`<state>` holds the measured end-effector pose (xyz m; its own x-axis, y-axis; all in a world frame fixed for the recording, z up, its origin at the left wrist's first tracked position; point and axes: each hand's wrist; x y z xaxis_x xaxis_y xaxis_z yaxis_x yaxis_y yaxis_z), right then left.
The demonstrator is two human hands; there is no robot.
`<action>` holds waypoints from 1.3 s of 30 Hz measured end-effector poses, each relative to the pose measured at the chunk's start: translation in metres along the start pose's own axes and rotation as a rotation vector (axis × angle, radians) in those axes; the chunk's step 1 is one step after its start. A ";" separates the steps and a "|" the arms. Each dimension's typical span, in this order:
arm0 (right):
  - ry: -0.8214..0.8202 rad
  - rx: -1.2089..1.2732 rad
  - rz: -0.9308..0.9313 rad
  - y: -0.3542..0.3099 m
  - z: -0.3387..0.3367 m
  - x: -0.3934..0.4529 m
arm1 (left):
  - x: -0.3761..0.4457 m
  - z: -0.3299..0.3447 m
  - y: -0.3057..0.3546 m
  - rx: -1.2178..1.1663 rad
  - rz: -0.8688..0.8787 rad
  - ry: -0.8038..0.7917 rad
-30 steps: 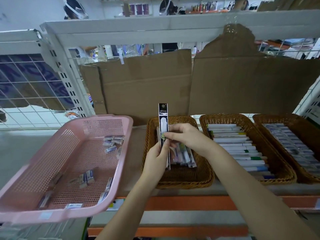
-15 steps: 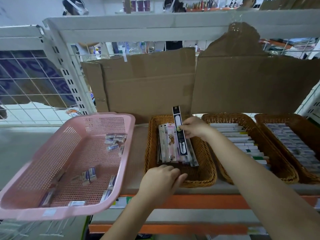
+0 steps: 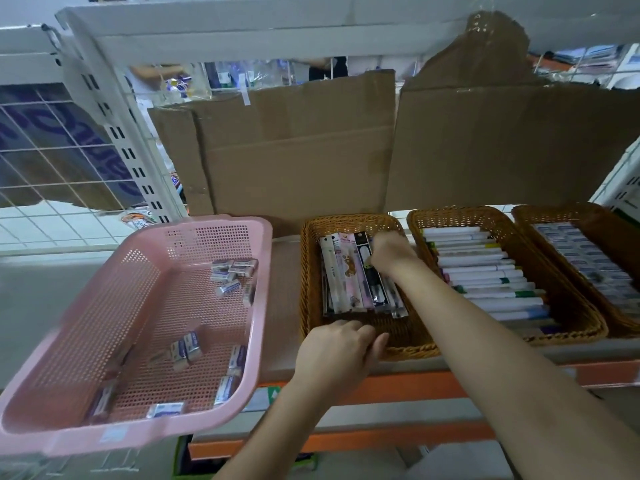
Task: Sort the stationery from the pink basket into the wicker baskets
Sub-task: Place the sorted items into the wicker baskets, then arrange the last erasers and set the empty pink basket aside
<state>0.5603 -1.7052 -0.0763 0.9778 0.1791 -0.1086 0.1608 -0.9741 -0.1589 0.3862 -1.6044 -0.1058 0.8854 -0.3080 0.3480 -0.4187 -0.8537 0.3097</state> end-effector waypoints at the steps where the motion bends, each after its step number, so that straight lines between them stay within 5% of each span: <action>1: 0.032 0.000 -0.004 -0.001 -0.002 -0.002 | 0.000 0.000 0.000 0.001 -0.004 0.002; 10: 0.068 -0.193 -0.203 0.010 0.002 -0.057 | 0.000 -0.001 0.002 0.074 -0.031 0.030; 22: 0.160 -0.146 -0.337 0.030 -0.018 -0.122 | 0.023 -0.043 0.017 0.415 -0.137 -0.265; 31: 0.286 -0.068 -0.443 -0.048 -0.063 -0.126 | 0.008 -0.150 -0.054 0.563 -0.237 -0.115; 39: 0.314 -0.008 -0.473 -0.150 -0.046 -0.115 | -0.037 -0.181 -0.148 0.603 -0.264 -0.110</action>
<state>0.4298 -1.5862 0.0053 0.7918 0.5478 0.2700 0.5908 -0.7990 -0.1115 0.3783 -1.3907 -0.0041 0.9716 -0.0700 0.2260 -0.0271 -0.9819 -0.1877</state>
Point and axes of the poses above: each hand's wrist, its own x-axis towards the middle knuckle, its own z-axis out of the palm, y = z × x, and after that the axes turned 7 degrees about -x, right-handed
